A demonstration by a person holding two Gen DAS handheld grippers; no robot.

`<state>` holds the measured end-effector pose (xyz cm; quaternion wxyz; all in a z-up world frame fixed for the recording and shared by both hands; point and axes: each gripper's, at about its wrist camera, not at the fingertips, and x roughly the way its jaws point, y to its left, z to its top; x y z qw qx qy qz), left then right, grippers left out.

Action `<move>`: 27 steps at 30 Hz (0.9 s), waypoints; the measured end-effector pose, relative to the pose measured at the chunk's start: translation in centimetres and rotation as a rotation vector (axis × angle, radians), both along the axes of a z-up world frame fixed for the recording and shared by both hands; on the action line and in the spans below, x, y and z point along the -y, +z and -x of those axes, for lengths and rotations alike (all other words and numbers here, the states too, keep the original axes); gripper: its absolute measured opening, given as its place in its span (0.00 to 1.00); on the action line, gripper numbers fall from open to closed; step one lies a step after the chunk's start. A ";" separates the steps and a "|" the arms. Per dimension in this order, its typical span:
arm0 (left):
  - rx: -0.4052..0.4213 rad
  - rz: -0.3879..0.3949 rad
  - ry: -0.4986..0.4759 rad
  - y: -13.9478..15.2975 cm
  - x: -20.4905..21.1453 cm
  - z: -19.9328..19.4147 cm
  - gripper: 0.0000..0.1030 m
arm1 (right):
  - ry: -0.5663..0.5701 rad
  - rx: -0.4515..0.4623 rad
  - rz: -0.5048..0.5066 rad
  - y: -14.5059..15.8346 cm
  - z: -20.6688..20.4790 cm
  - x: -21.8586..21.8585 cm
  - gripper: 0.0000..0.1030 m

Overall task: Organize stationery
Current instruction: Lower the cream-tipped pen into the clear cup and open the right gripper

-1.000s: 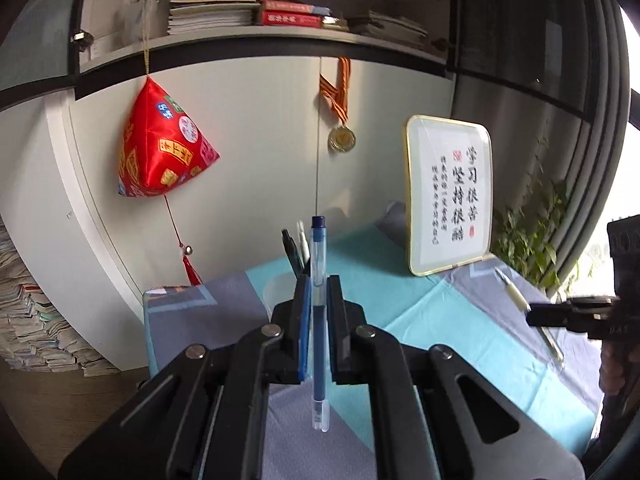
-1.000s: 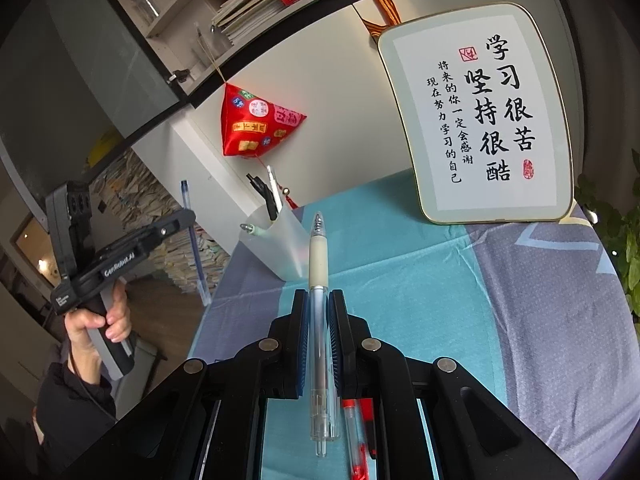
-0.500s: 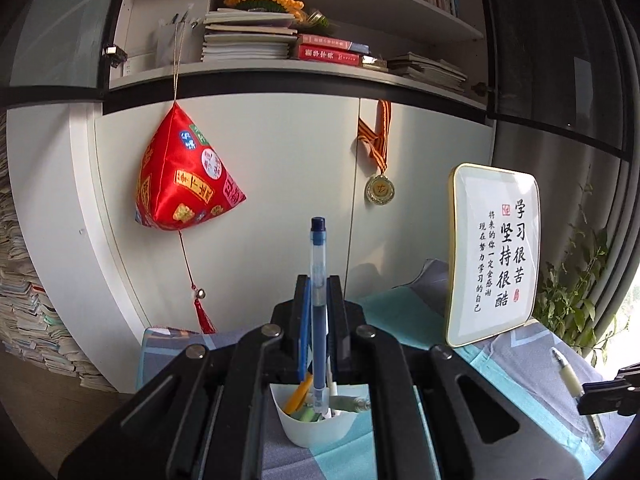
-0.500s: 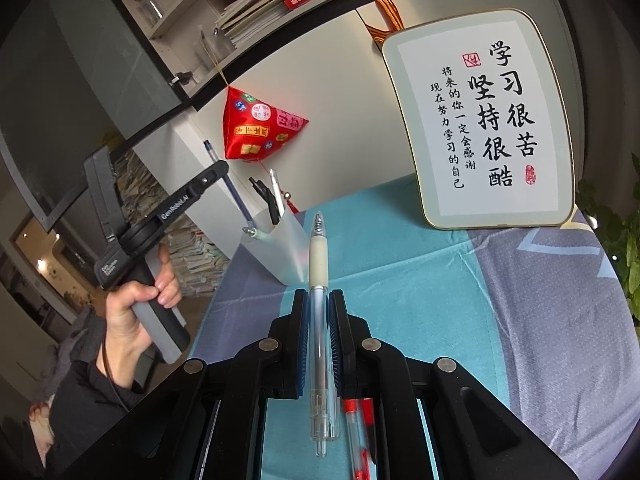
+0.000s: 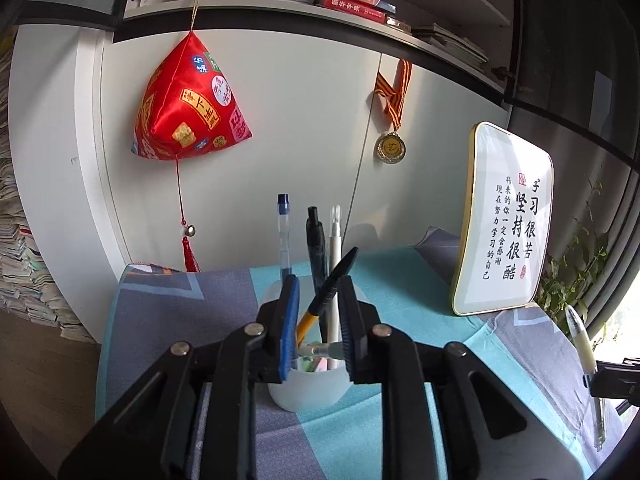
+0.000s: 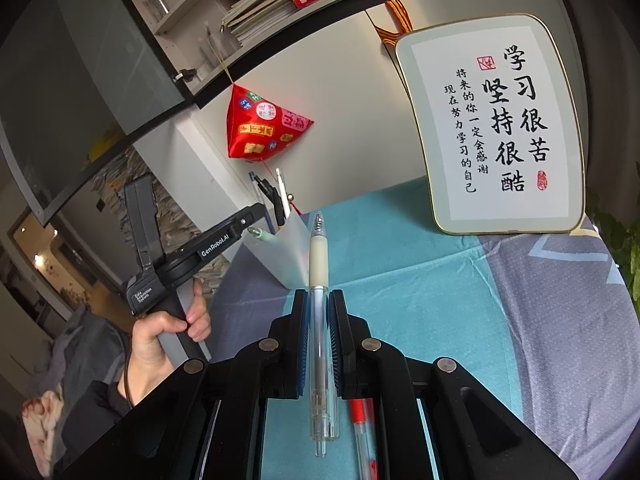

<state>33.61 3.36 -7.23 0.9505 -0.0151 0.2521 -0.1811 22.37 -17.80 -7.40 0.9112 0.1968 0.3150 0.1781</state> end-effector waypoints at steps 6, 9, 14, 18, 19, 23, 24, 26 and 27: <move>0.121 0.052 0.097 2.4 -1.2 2.2 0.51 | 0.061 0.114 -0.033 2.4 -6.7 -3.0 0.10; 0.148 0.057 0.147 2.8 -1.7 2.6 0.52 | 0.117 0.138 -0.074 2.7 -10.7 -5.5 0.10; 0.146 0.061 0.219 3.2 -3.2 2.1 0.52 | 0.112 0.226 -0.054 2.1 -13.9 -8.2 0.10; 0.119 0.157 0.289 3.1 -5.4 1.8 0.53 | 0.015 0.301 -0.048 0.8 -14.8 -8.6 0.10; 0.110 0.164 0.293 3.1 -5.7 1.7 0.53 | 0.015 0.304 -0.040 0.5 -15.2 -8.9 0.10; 0.117 0.162 0.313 3.5 -6.4 1.5 0.55 | -0.016 0.344 0.038 -0.2 -15.6 -10.2 0.10; 0.116 0.165 0.314 3.5 -6.5 1.5 0.55 | -0.023 0.346 0.039 -0.4 -15.6 -10.3 0.10; 0.103 0.188 0.308 3.4 -6.8 1.5 0.56 | -0.030 0.349 0.049 -0.6 -15.4 -10.5 0.10; 0.096 0.201 0.304 3.4 -6.9 1.4 0.56 | -0.027 0.350 0.050 -0.7 -15.2 -10.6 0.10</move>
